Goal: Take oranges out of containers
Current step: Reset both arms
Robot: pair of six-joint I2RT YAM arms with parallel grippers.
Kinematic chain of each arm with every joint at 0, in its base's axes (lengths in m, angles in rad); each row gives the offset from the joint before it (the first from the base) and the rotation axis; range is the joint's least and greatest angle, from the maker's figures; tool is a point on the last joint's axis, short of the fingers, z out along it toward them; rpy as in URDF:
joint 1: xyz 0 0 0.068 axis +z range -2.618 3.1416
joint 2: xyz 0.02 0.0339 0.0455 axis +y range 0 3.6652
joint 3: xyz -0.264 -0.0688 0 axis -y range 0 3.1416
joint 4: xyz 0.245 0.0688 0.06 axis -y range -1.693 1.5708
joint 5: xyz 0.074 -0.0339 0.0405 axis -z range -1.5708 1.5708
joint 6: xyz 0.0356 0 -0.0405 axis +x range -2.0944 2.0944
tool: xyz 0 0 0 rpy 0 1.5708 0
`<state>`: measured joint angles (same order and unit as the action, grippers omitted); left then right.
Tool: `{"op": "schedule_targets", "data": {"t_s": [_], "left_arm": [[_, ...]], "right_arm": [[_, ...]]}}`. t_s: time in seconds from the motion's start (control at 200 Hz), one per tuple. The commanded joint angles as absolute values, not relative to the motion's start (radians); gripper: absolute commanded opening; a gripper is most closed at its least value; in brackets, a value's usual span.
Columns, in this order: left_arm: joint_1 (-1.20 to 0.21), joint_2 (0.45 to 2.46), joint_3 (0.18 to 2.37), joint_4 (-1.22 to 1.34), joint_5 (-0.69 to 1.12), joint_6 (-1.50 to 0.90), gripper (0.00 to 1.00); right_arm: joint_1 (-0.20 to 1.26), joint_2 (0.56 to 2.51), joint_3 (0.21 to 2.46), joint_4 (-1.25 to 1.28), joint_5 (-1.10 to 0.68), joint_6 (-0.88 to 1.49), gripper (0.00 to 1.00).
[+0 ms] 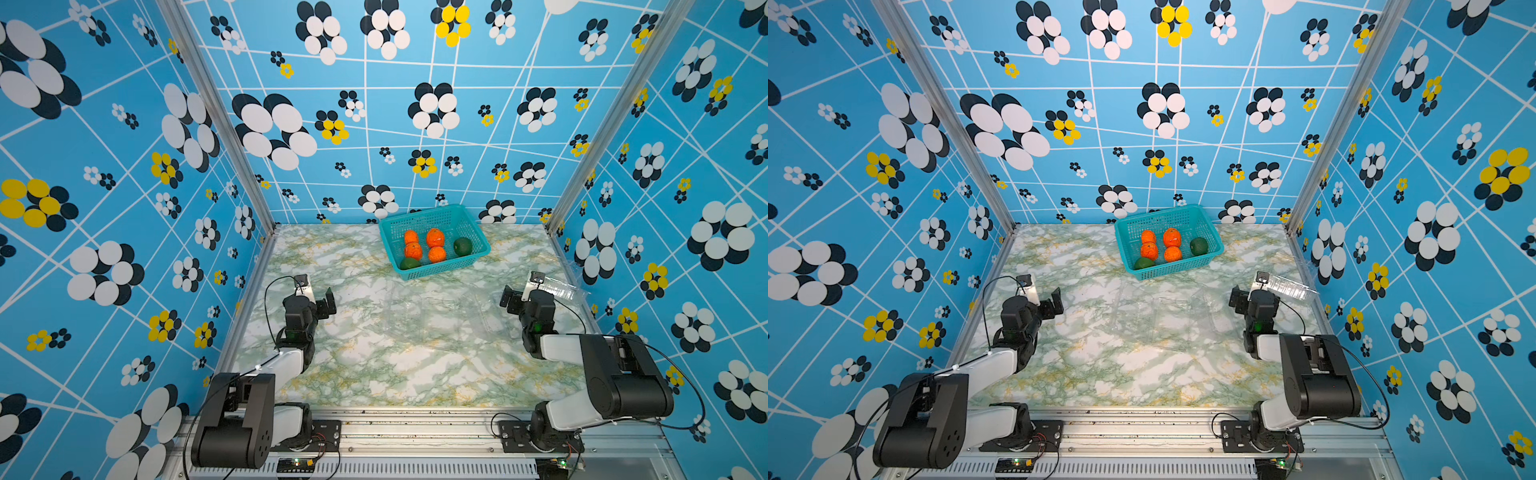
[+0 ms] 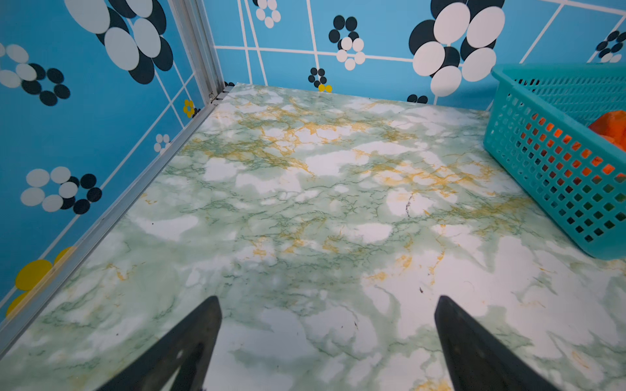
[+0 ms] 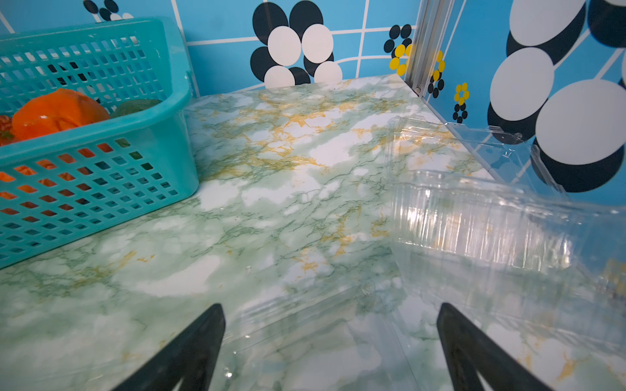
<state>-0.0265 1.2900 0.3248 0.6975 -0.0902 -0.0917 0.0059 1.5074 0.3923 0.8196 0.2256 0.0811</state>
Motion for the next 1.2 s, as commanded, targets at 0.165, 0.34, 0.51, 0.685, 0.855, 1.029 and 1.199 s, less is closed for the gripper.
{"op": "schedule_targets", "data": {"t_s": [0.165, 0.34, 0.51, 0.685, 0.855, 1.029, 1.199], "left_arm": [[-0.022, 1.349, 0.309, 0.870, -0.087, -0.041, 0.99], [0.008, 1.581, 0.255, 1.207, -0.049, -0.045, 1.00], [0.008, 1.544, 0.357, 0.960, -0.026, -0.048, 0.99], [0.008, 1.553, 0.366, 0.960, -0.002, -0.034, 1.00], [0.000, 1.555, 0.367, 0.961, -0.014, -0.025, 0.99], [-0.019, 1.554, 0.369, 0.960, -0.050, -0.009, 1.00], [-0.043, 1.555, 0.371, 0.957, -0.071, 0.012, 1.00]], "right_arm": [[0.012, 1.514, 0.395, 0.825, 0.192, 0.056, 0.99], [0.012, 1.516, 0.404, 0.814, 0.169, 0.044, 0.99], [0.012, 1.515, 0.403, 0.811, 0.167, 0.044, 0.99], [0.012, 1.516, 0.403, 0.811, 0.168, 0.044, 0.99], [0.012, 1.517, 0.410, 0.803, 0.143, 0.034, 0.99], [0.010, 1.517, 0.410, 0.804, 0.141, 0.034, 0.99], [0.012, 1.517, 0.409, 0.804, 0.143, 0.033, 0.99]]}}
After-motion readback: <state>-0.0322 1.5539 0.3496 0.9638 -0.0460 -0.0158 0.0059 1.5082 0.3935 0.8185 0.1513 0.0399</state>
